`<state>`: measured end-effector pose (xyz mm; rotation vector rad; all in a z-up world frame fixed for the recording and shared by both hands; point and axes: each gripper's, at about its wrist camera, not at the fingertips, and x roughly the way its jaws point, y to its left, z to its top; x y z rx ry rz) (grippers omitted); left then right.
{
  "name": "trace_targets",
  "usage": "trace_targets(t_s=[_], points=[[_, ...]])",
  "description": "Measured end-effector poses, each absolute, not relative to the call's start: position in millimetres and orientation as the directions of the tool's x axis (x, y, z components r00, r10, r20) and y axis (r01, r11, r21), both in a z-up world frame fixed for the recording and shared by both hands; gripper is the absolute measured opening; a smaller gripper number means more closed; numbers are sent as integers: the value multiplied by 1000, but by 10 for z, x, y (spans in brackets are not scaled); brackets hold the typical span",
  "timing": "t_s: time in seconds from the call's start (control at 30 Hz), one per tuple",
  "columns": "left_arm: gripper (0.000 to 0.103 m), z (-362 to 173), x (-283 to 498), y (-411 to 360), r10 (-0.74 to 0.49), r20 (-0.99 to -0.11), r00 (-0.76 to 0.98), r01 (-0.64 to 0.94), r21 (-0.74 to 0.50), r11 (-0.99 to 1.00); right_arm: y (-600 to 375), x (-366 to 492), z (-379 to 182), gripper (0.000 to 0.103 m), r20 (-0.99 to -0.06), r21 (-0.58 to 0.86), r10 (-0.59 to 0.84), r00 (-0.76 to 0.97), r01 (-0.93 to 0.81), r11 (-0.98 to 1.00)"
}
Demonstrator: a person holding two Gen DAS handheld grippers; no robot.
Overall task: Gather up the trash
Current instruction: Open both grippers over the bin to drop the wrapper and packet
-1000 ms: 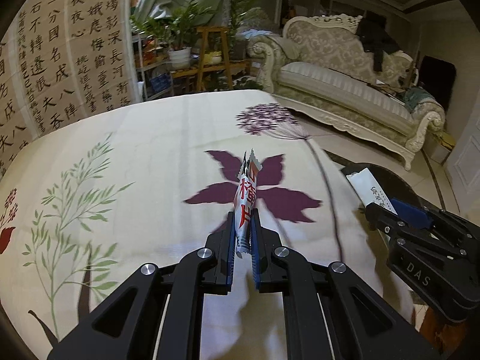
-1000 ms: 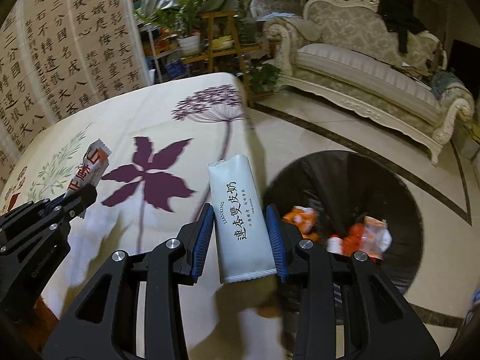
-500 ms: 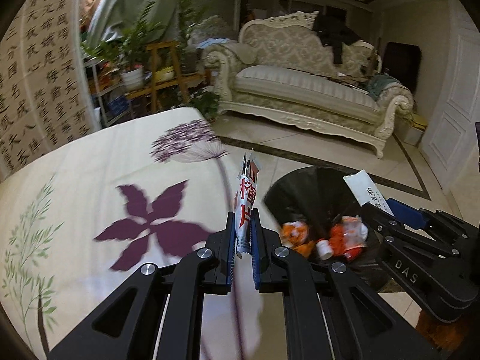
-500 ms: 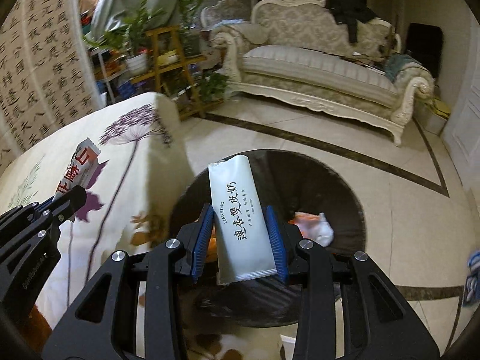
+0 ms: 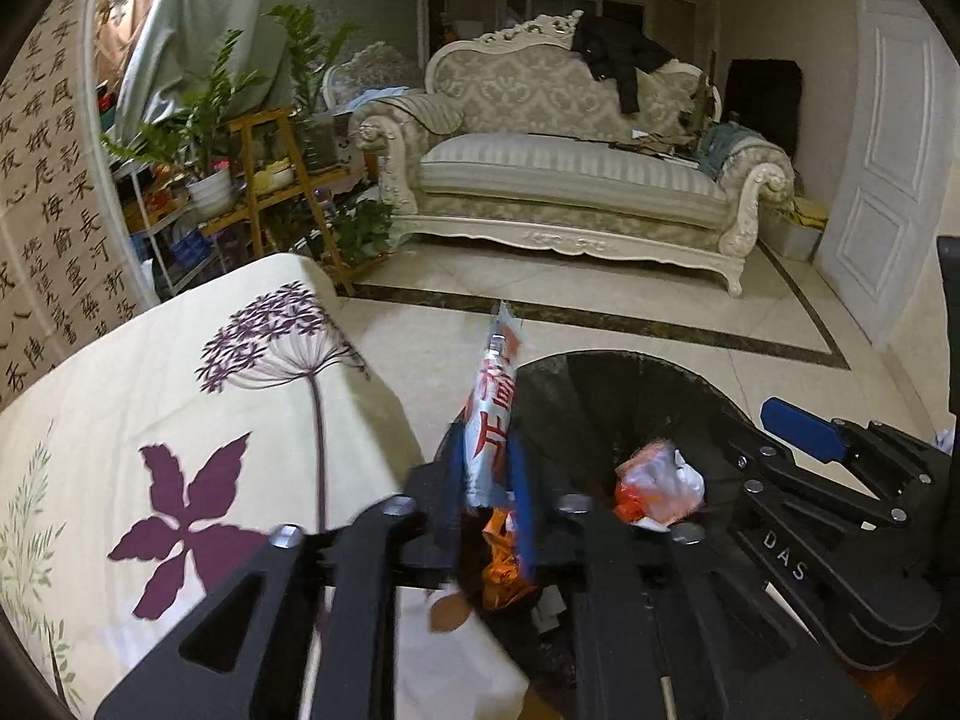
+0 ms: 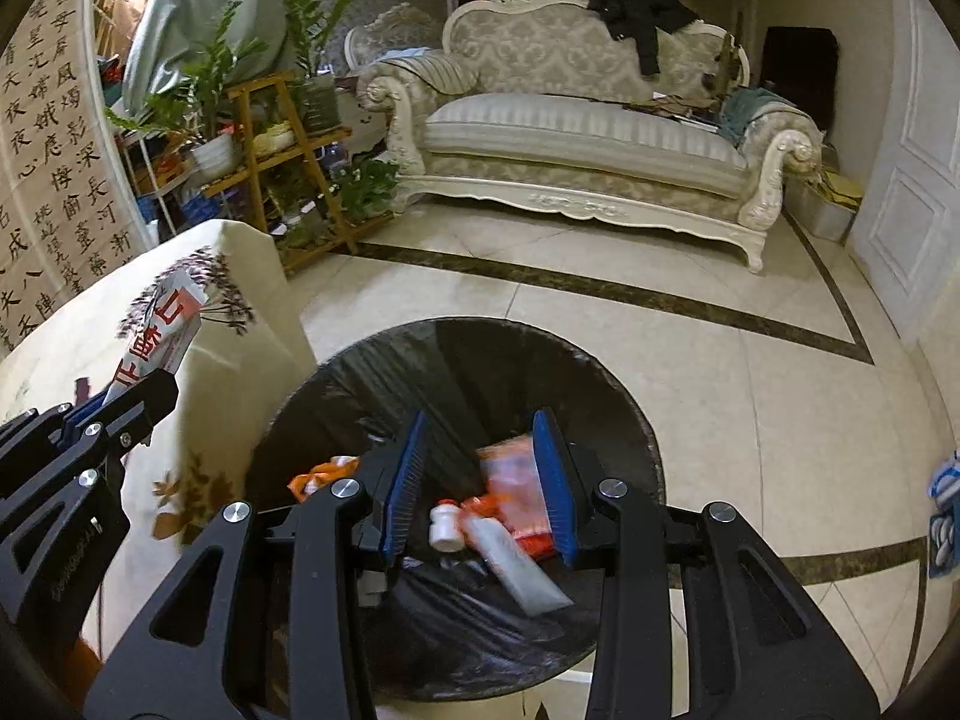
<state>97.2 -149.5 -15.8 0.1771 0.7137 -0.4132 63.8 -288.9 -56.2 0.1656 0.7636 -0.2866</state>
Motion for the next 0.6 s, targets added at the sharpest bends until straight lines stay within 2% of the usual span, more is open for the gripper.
trace_targets(t_s=[0.03, 0.17, 0.23, 0.27, 0.43, 0.53, 0.6], points=[[37, -169, 977, -1505, -301, -666, 683, 420, 20, 907, -2911, 634, -568, 36, -700, 46, -198, 686, 321, 946], [46, -179, 983, -1514, -298, -666, 684, 411, 15, 911, -2970, 609, -561, 37, -698, 47, -207, 685, 333, 942], [54, -177, 977, -1518, -295, -665, 686, 409, 17, 912, -3002, 584, -558, 40, -697, 49, -212, 685, 341, 939], [55, -172, 973, -1518, -296, -663, 688, 409, 16, 912, -3003, 575, -553, 48, -695, 49, -217, 685, 346, 937], [65, -148, 939, -1504, -296, -655, 696, 402, 13, 915, -3024, 488, -514, 51, -687, 52, -227, 690, 358, 932], [72, -132, 889, -1479, -297, -649, 701, 402, 16, 915, -3017, 430, -474, 56, -681, 49, -234, 694, 361, 931], [74, -112, 840, -1457, -294, -644, 706, 398, 18, 917, -2996, 378, -444, 60, -676, 47, -237, 698, 362, 931]])
